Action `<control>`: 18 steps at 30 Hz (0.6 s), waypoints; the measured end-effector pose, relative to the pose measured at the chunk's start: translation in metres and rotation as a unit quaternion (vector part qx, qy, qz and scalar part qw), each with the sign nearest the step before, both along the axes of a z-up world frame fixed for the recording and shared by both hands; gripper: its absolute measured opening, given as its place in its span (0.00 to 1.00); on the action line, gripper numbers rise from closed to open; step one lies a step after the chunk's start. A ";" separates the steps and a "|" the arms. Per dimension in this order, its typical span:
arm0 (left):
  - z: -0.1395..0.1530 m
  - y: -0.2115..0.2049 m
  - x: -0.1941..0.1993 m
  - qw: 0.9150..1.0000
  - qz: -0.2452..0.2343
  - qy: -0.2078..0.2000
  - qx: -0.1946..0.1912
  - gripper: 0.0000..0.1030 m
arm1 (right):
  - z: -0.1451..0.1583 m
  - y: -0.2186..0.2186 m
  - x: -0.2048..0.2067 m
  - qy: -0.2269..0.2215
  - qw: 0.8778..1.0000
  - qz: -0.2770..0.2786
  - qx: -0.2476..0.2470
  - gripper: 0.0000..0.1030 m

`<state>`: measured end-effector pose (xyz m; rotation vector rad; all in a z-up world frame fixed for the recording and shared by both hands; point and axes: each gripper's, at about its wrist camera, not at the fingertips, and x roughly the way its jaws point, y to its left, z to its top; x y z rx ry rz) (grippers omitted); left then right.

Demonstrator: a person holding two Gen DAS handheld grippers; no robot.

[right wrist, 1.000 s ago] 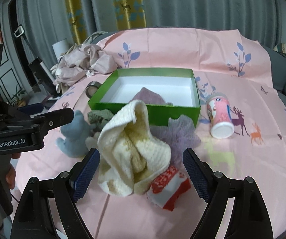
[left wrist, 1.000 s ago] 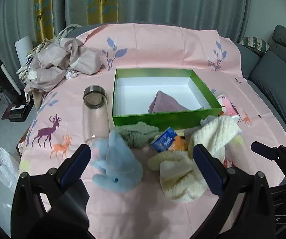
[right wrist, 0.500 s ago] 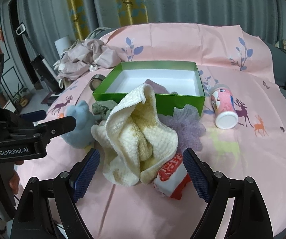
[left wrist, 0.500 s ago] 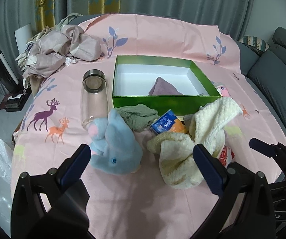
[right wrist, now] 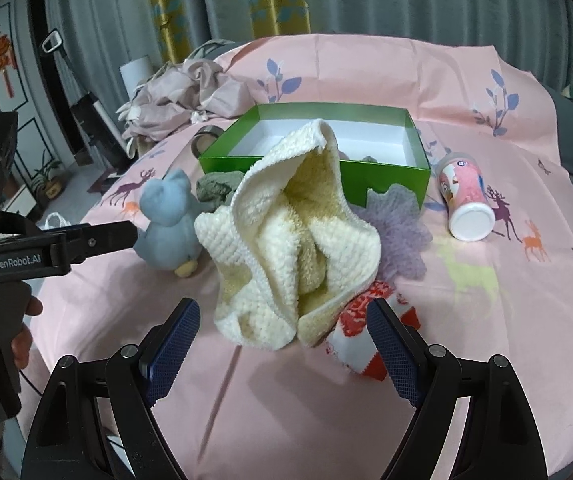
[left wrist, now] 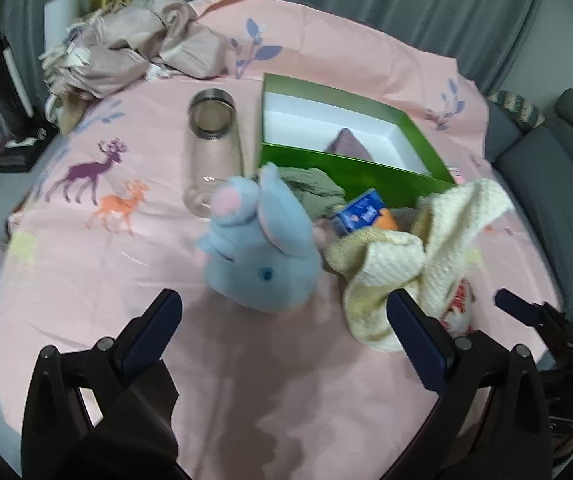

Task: Organize soft objects
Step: 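Grasp the cream knit towel with the right gripper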

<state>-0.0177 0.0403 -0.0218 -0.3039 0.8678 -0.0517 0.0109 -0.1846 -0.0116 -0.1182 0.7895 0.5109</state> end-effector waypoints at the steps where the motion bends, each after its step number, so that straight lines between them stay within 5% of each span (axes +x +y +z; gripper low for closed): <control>1: 0.000 -0.001 -0.001 1.000 -0.010 -0.003 -0.013 0.99 | 0.000 -0.001 0.000 -0.001 1.000 0.002 0.001 0.83; 5: 0.003 -0.014 -0.004 0.997 -0.056 -0.022 -0.052 0.99 | -0.004 -0.006 -0.002 -0.006 1.000 0.017 0.007 0.83; 18: -0.003 -0.068 0.013 0.981 -0.175 -0.042 -0.065 0.99 | -0.034 -0.014 0.003 0.037 0.996 0.054 0.057 0.83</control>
